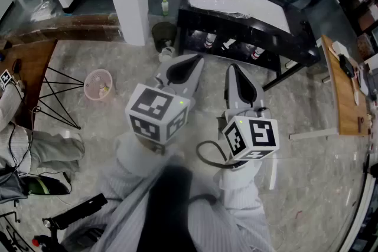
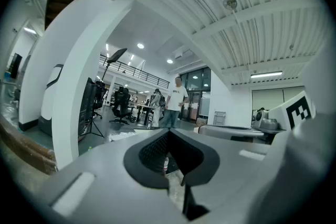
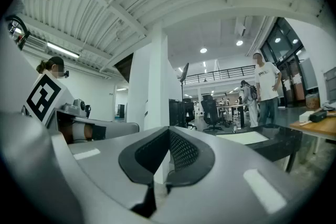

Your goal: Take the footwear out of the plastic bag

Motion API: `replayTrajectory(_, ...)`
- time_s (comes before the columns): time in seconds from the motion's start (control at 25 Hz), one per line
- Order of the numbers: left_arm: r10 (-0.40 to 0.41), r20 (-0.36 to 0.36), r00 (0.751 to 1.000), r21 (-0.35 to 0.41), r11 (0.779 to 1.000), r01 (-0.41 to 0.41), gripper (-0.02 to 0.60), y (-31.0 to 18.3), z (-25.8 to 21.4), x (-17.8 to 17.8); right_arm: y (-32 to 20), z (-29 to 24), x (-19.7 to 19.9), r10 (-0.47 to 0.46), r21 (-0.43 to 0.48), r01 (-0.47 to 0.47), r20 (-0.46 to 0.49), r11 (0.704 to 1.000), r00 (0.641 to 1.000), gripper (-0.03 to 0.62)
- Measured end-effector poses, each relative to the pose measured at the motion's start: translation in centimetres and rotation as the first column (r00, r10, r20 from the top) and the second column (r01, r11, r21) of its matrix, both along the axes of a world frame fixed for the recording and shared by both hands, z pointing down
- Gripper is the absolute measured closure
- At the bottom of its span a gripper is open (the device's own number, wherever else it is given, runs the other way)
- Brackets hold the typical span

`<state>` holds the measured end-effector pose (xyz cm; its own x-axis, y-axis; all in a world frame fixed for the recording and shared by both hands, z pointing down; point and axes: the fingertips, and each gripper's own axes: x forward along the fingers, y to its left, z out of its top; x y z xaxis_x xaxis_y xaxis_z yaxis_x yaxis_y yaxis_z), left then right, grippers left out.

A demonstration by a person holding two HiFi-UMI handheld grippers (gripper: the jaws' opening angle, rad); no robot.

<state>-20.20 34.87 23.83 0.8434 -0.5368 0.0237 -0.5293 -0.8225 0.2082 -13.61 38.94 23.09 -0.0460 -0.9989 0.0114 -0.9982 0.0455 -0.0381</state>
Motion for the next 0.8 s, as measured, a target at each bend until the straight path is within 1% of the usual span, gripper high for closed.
replayTrajectory(0.28, -0.002, 0.007, 1.000, -0.004, 1.000, 0.002, 0.580, -0.1, 0.2, 0.3, -0.1, 0.2, 0.3, 0.001, -0.007, -0.001, 0.001, 1.000, 1.000, 0.582)
replayTrajectory(0.52, -0.008, 0.013, 1.000, -0.006, 1.000, 0.008, 0.580, -0.2, 0.4, 0.5, -0.1, 0.5, 0.7, 0.000, -0.004, 0.000, 0.020, 1.000, 1.000, 0.580)
replayTrajectory(0.8, -0.038, 0.028, 0.999, -0.022, 0.999, 0.038, 0.580, -1.0, 1.4, 1.2, -0.7, 1.7, 2.4, -0.016, -0.031, 0.017, 0.036, 0.999, 0.999, 0.580)
